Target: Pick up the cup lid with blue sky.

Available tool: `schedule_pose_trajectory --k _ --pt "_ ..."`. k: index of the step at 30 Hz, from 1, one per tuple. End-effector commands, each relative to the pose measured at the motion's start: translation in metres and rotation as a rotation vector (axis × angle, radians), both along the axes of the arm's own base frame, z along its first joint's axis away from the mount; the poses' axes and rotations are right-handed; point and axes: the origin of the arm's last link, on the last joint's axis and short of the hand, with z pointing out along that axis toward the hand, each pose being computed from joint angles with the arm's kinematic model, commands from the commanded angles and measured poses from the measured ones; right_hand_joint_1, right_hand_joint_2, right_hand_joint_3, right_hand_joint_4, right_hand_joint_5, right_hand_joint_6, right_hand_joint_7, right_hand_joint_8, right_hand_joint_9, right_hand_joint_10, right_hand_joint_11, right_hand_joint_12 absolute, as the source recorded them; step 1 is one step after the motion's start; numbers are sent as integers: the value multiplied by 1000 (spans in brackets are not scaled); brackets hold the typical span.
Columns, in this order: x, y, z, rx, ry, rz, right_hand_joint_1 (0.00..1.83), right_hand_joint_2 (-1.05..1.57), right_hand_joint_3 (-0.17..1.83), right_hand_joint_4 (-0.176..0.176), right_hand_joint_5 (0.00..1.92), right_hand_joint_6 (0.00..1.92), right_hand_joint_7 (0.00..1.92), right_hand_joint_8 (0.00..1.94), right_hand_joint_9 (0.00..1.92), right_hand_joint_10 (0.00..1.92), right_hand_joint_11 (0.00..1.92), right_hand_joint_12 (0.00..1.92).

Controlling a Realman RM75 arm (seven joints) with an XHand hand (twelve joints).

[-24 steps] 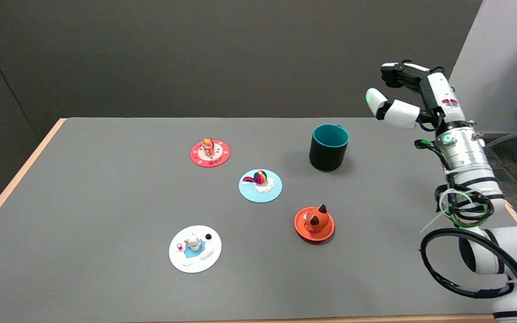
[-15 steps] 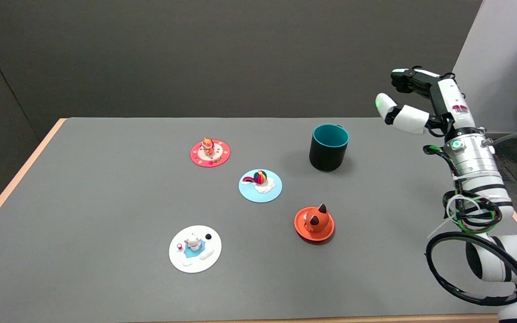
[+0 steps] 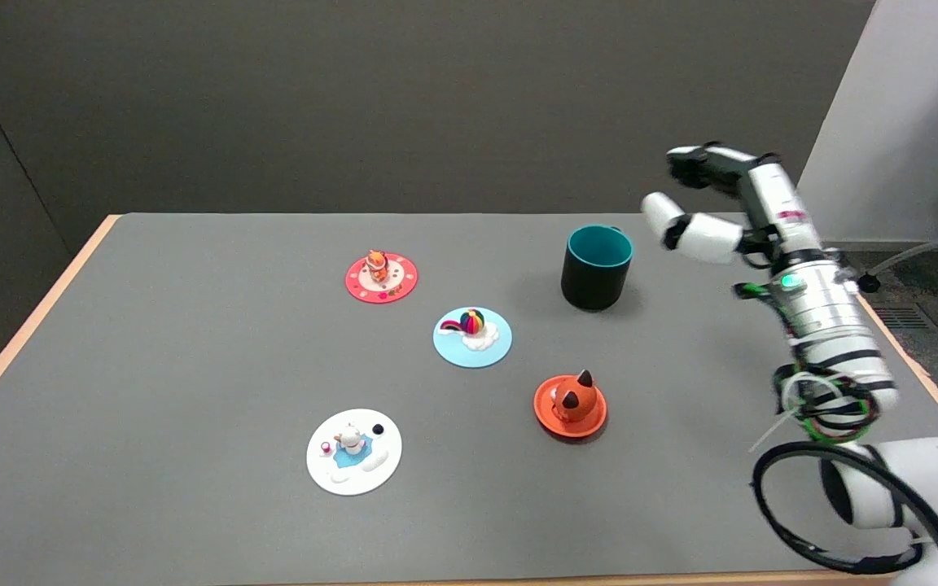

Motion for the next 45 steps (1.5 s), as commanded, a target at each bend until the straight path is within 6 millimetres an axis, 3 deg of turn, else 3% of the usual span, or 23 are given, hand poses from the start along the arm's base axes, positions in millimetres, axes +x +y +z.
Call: schedule_pose_trajectory --k 1,3,8,14,20,28,33,38,45 --pt "-29 -62 -143 399 92 -298 707 455 811 -176 539 192 659 211 623 234 376 487" --pt "-38 -68 -166 445 180 -396 695 433 820 -176 525 195 622 209 603 226 392 407" --pt "-41 -77 -197 419 434 -506 689 372 854 -176 482 193 546 198 555 215 391 314" --pt "-41 -87 -201 373 495 -518 708 389 860 -176 497 191 623 205 595 218 404 336" --pt "-52 -98 -185 284 573 -559 740 407 862 -176 523 193 655 209 601 220 402 335" --pt "-12 -111 -167 133 692 -416 777 393 913 -159 523 180 655 185 581 216 353 354" --pt "14 -110 -174 105 727 -316 819 396 939 -136 516 179 641 180 568 210 334 313" --pt "-5 -100 -193 174 748 -370 893 385 983 -93 551 185 653 178 583 206 345 301" --pt "-52 -90 -200 218 710 -506 922 382 1011 -84 557 186 659 178 589 205 345 295"
